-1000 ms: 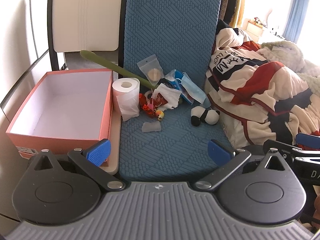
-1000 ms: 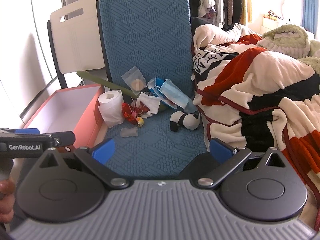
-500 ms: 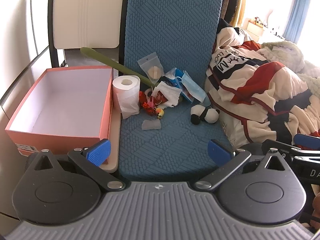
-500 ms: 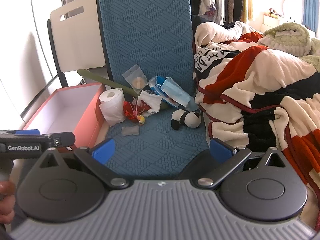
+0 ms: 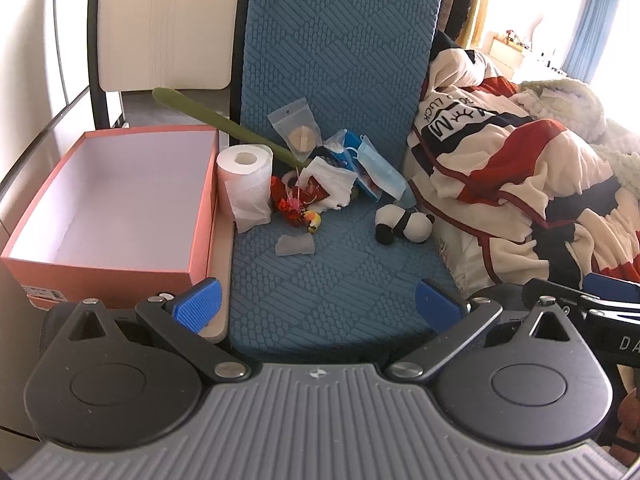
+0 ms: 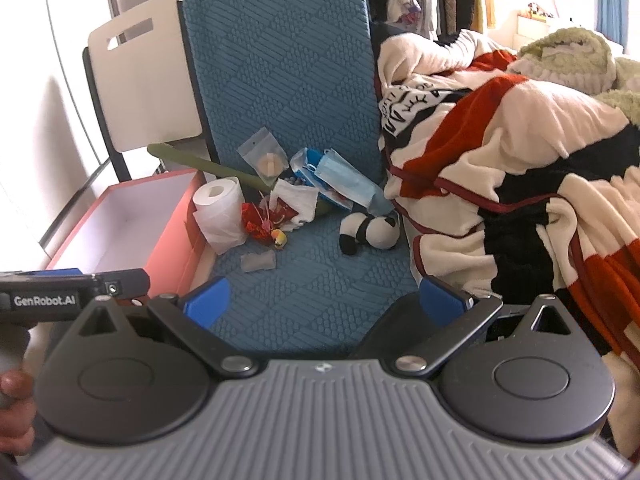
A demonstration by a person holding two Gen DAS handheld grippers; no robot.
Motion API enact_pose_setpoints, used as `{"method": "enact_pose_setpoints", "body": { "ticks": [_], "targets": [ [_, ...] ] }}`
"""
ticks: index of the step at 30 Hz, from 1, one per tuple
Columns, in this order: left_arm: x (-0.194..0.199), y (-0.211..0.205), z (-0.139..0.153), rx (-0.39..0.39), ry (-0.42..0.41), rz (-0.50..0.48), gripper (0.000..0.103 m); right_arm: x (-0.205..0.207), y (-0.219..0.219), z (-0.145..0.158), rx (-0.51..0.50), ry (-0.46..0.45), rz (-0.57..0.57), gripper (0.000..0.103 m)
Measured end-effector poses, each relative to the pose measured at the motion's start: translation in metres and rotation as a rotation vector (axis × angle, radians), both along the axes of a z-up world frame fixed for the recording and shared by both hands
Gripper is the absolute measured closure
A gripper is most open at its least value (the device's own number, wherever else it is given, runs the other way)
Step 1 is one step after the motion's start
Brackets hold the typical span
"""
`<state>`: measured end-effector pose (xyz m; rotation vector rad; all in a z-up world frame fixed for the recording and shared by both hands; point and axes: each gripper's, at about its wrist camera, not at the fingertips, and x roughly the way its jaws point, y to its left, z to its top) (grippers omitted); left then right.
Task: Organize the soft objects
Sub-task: 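Move the left tool toward the clear plastic piece while the right tool approaches the panda plush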
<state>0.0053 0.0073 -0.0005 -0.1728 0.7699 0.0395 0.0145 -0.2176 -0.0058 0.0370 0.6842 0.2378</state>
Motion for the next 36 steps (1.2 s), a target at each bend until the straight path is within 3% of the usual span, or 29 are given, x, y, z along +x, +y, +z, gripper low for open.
{"method": "enact_pose_setpoints", "body": {
  "ticks": [14, 31, 36],
  "targets": [
    [0.016, -0.005, -0.012, 0.009, 0.027, -0.026, 0.000, 0.008, -0.007, -0.011, -0.014, 0.005, -0.010, 0.000],
    [0.080, -0.003, -0.075, 0.023, 0.087, -0.063, 0.000, 0.060, -0.016, -0.069, 0.032, 0.036, -0.013, 0.000],
    [0.097, 0.001, -0.095, 0.012, 0.070, -0.084, 0.000, 0.073, -0.018, -0.093, 0.027, 0.031, -0.030, 0.000]
  ]
}}
